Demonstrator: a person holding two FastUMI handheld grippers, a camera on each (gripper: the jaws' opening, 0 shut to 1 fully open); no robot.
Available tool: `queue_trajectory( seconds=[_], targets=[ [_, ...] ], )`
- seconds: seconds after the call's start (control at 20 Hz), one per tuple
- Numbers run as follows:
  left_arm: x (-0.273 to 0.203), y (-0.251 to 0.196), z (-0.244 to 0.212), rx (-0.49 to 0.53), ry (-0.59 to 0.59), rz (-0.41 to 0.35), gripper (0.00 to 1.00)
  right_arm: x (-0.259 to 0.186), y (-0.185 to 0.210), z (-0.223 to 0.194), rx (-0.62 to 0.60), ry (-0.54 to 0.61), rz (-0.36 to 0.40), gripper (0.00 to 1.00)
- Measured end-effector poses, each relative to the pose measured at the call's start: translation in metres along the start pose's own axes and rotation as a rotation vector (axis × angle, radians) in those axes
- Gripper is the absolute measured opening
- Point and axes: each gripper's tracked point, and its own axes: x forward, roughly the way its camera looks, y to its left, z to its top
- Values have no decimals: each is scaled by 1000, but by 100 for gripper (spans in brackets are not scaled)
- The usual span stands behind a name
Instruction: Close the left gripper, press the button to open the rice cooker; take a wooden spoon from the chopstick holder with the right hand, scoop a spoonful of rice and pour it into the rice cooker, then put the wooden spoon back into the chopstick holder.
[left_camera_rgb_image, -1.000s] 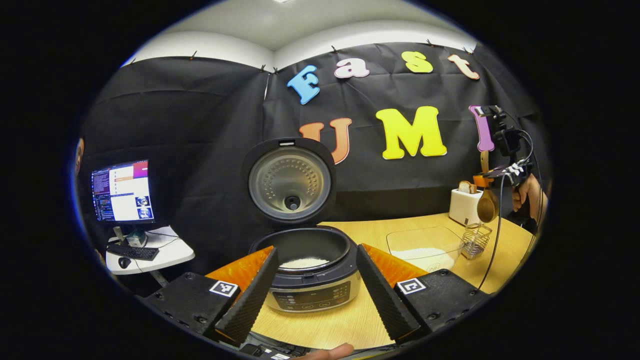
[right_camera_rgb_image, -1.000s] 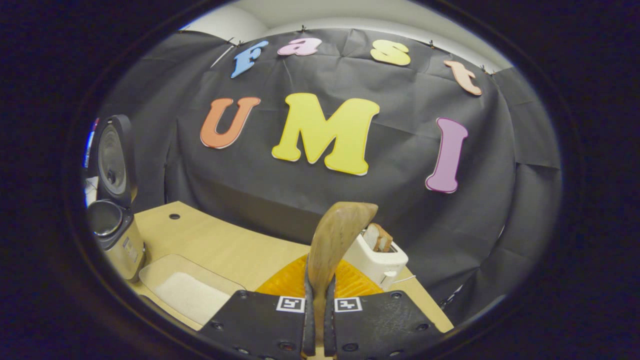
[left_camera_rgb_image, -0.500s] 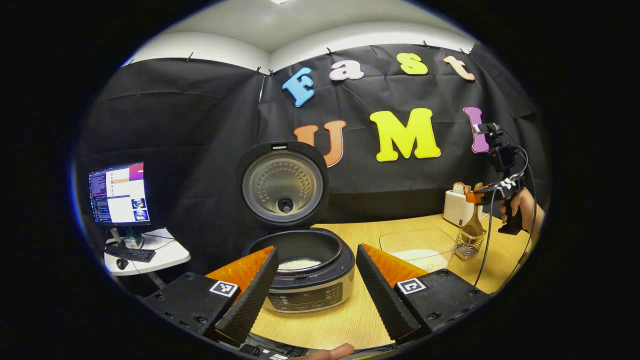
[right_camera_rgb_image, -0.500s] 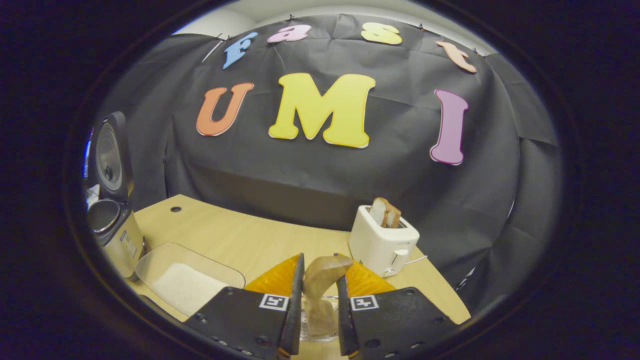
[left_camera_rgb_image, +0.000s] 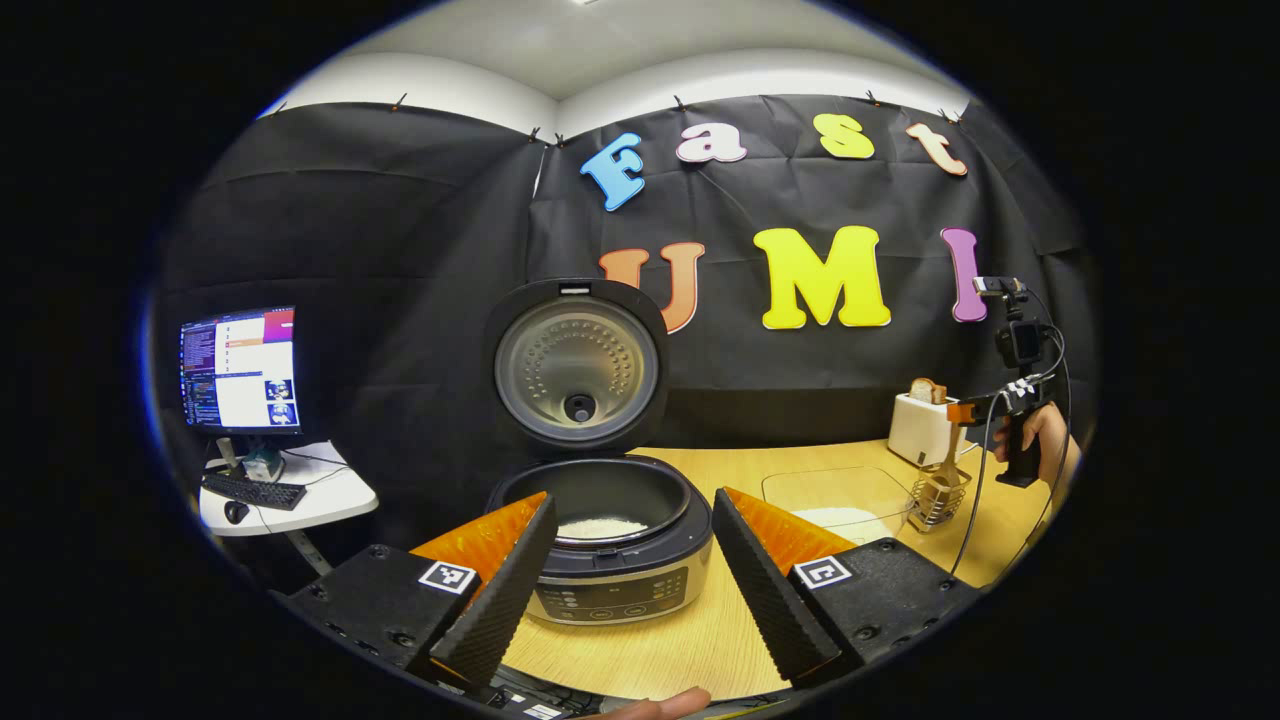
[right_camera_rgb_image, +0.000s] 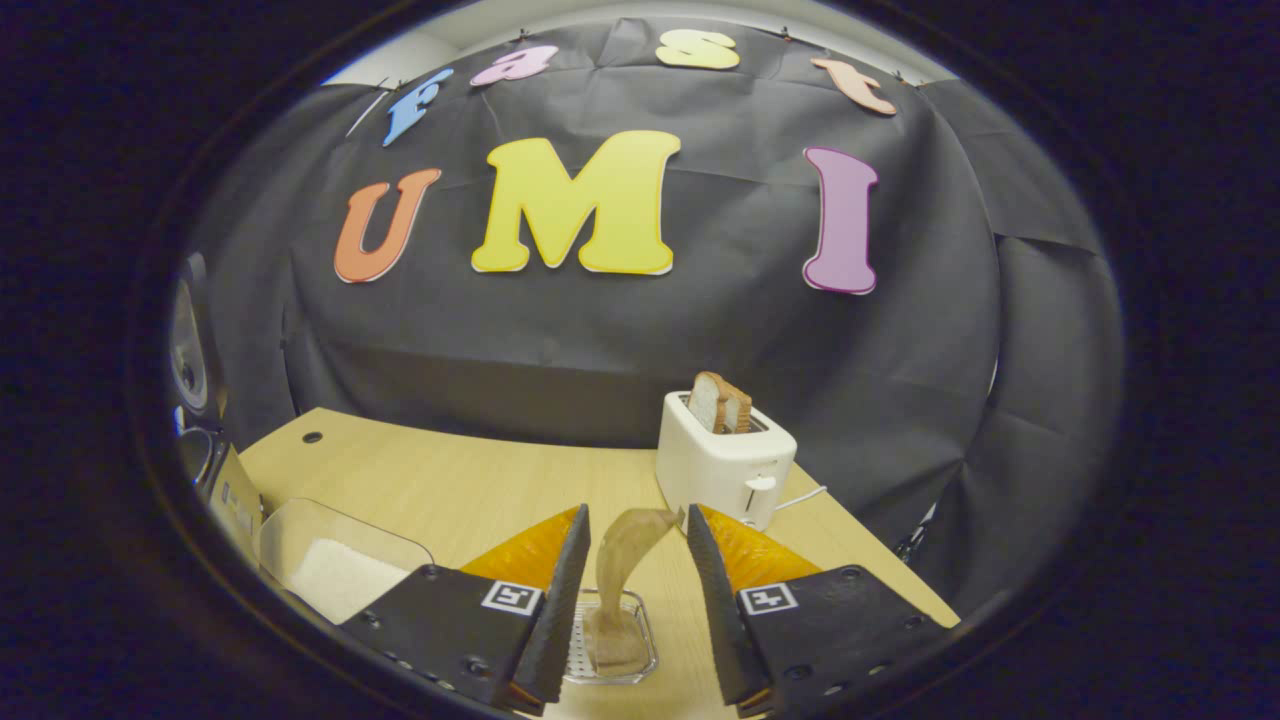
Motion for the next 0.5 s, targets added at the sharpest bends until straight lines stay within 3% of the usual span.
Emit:
queue_trajectory(
  seconds=[0.3,0.5],
  targets=[
    [-5,9,1,0,6,28,99,-15,-20,11,42,-48,-13,95],
    [-12,13,6,1,3,70,99,-51,-36,20,74,-85,37,98]
  ],
)
